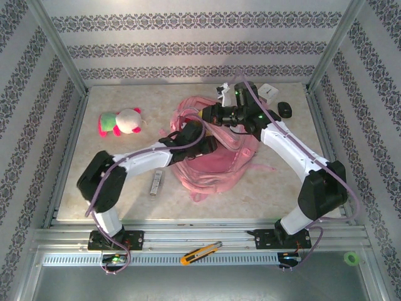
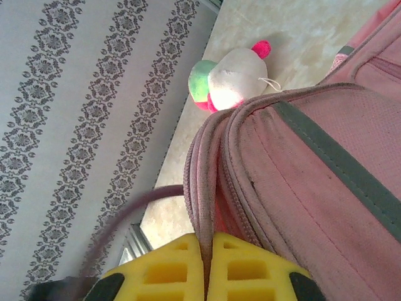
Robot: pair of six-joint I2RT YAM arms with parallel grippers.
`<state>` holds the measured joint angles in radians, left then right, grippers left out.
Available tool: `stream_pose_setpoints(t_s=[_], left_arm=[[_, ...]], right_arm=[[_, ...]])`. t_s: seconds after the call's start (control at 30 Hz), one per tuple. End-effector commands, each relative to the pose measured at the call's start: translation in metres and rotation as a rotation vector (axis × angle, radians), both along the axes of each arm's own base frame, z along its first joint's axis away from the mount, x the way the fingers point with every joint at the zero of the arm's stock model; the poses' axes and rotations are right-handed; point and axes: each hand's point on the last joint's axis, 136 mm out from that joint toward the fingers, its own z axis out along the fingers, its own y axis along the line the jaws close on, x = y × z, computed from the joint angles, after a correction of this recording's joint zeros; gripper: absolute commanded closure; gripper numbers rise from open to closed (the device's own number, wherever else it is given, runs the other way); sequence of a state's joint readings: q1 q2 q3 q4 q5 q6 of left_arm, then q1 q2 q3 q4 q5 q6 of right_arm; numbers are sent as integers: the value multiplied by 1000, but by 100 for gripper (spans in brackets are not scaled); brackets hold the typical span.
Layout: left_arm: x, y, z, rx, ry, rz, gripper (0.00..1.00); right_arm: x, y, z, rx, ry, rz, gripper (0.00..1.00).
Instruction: Pack the student bag
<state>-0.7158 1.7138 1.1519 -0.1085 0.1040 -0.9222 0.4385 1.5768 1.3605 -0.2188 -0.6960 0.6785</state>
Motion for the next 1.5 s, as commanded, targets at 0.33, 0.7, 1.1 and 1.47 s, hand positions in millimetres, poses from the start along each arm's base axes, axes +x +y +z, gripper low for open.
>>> stream_pose_setpoints(t_s=[0.33, 0.7, 1.1, 1.47], left_arm=[[-27, 29, 0, 60, -35, 22, 60], [29, -1, -5, 105, -321, -27, 79], [81, -12, 11, 167, -493, -14, 82], [-11, 50, 36, 80, -348, -8, 50]], right_arm=[[-15, -1, 46, 67, -89, 16, 100], [-25, -1, 48, 76, -88, 29, 100], [-30, 2, 61, 91, -113, 48, 100], [-34, -4, 38, -5, -114, 36, 63]])
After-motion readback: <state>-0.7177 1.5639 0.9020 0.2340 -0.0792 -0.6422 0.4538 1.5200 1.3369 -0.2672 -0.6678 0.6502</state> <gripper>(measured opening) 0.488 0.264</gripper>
